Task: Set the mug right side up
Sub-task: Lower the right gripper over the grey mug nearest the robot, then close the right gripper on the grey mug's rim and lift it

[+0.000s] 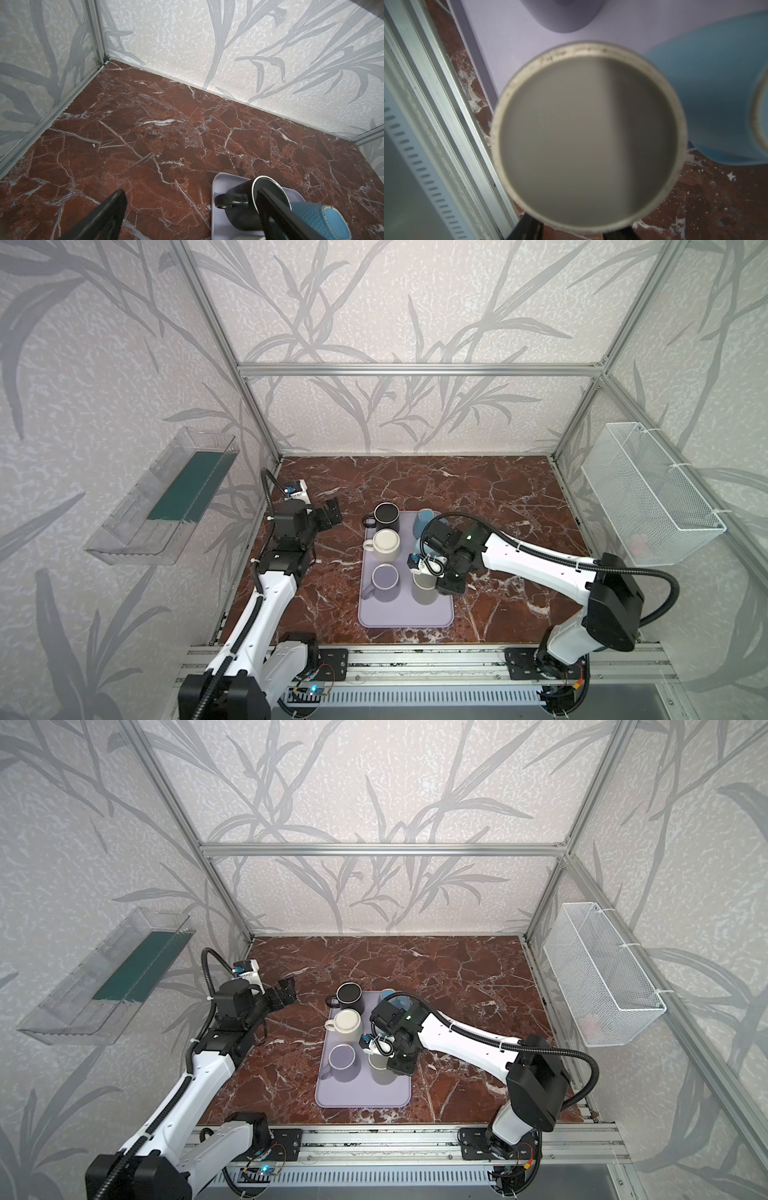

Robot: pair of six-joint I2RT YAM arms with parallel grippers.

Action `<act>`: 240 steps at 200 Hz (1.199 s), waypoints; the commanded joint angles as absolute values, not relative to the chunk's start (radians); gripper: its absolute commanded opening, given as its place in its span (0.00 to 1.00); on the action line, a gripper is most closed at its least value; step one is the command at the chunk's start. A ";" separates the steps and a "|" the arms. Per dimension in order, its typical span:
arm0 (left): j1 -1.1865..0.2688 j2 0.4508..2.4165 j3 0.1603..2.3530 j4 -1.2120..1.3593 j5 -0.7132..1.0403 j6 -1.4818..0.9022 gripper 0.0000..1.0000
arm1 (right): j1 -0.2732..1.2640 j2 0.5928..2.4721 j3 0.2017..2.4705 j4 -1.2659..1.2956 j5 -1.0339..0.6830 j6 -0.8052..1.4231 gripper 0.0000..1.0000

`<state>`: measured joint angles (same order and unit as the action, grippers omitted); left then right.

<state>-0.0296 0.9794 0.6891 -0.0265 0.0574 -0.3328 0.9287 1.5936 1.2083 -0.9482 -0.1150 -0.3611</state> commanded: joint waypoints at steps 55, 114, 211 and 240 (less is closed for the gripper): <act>-0.035 0.963 0.678 -0.035 0.046 -0.319 0.99 | 0.920 1.626 1.189 -0.940 -0.106 -0.374 0.39; -0.036 0.956 0.675 -0.037 0.044 -0.318 0.99 | 0.914 1.641 1.193 -0.936 -0.097 -0.375 0.31; -0.038 0.957 0.672 -0.030 0.042 -0.314 0.99 | 0.903 1.632 1.180 -0.904 -0.104 -0.366 0.25; -0.038 0.960 0.670 -0.026 0.042 -0.313 0.99 | 0.903 1.622 1.166 -0.888 -0.105 -0.358 0.25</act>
<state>-0.0330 0.9737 0.6834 -0.0303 0.0536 -0.3256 0.9066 1.6360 1.1835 -0.9024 -0.1043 -0.3672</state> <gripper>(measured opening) 0.992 0.250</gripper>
